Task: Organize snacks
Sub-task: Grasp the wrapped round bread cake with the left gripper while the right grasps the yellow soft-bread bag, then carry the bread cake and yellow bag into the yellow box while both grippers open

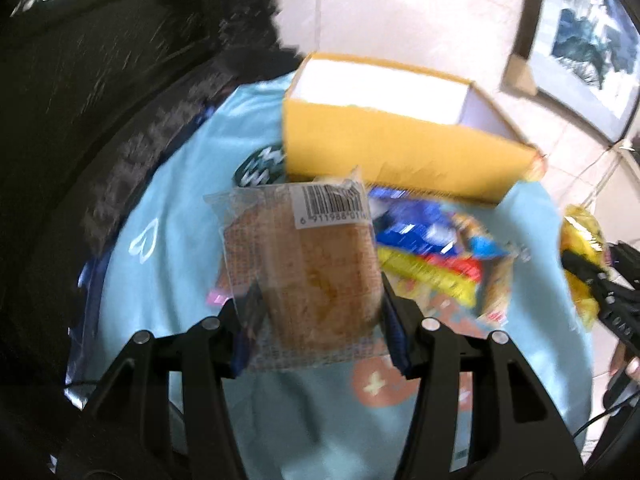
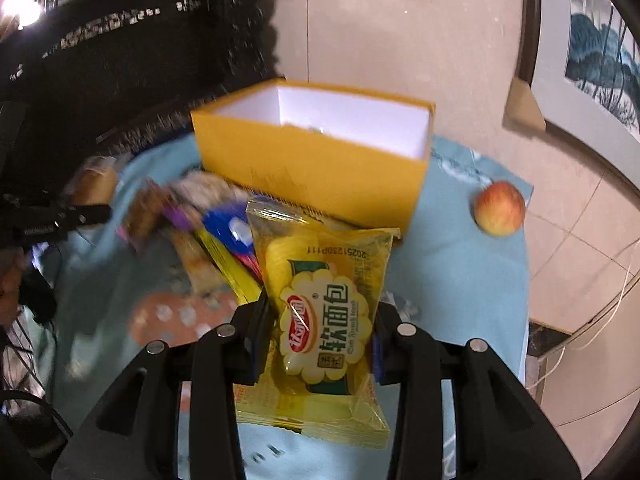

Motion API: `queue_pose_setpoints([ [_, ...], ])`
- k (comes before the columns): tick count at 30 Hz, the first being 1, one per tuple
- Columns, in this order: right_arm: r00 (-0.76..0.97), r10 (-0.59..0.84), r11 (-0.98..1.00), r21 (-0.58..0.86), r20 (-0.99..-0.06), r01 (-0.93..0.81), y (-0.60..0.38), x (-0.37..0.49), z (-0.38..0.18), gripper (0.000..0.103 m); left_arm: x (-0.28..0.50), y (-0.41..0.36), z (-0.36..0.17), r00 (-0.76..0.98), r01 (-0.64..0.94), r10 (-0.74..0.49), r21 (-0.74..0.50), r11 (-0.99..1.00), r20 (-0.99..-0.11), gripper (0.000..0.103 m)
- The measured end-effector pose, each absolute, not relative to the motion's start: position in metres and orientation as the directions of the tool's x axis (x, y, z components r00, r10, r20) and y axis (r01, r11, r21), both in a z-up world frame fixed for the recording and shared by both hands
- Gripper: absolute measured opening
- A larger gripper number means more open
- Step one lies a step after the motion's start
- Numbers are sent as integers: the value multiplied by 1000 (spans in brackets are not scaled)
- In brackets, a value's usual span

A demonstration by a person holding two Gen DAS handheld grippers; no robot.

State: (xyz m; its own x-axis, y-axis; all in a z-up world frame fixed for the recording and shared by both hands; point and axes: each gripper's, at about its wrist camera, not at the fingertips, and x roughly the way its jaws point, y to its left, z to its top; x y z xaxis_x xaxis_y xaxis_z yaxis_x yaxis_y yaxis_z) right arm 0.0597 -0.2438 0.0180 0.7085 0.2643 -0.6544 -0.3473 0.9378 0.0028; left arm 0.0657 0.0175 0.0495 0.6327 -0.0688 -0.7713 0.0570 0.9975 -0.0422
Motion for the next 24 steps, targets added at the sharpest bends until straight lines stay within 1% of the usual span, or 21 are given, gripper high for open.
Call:
queue_pose_setpoints([
  [2, 728, 270, 941, 12, -630, -338, -243, 65, 31, 39, 73, 9, 69, 668, 81, -115, -82, 993, -735, 53],
  [4, 755, 266, 950, 29, -600, -312, -244, 73, 44, 39, 83, 2, 85, 698, 94, -129, -89, 992, -704, 53],
  [7, 814, 229, 969, 40, -534, -246, -245, 80, 64, 39, 110, -11, 105, 689, 137, -199, -144, 980, -697, 53],
  [12, 845, 234, 972, 124, -481, -198, -251, 108, 76, 39, 152, -35, 121, 717, 134, -168, -102, 986, -677, 53],
  [14, 856, 222, 974, 147, -466, -172, -254, 123, 77, 39, 170, -43, 121, 718, 132, -152, -82, 988, -680, 53],
  [19, 869, 196, 974, 195, -454, -117, -258, 174, 65, 39, 212, -54, 106, 702, 131, -155, -88, 987, -695, 53],
  [24, 852, 187, 973, 214, -489, -91, -256, 220, 44, 39, 253, -61, 82, 671, 120, -140, -80, 990, -728, 53],
])
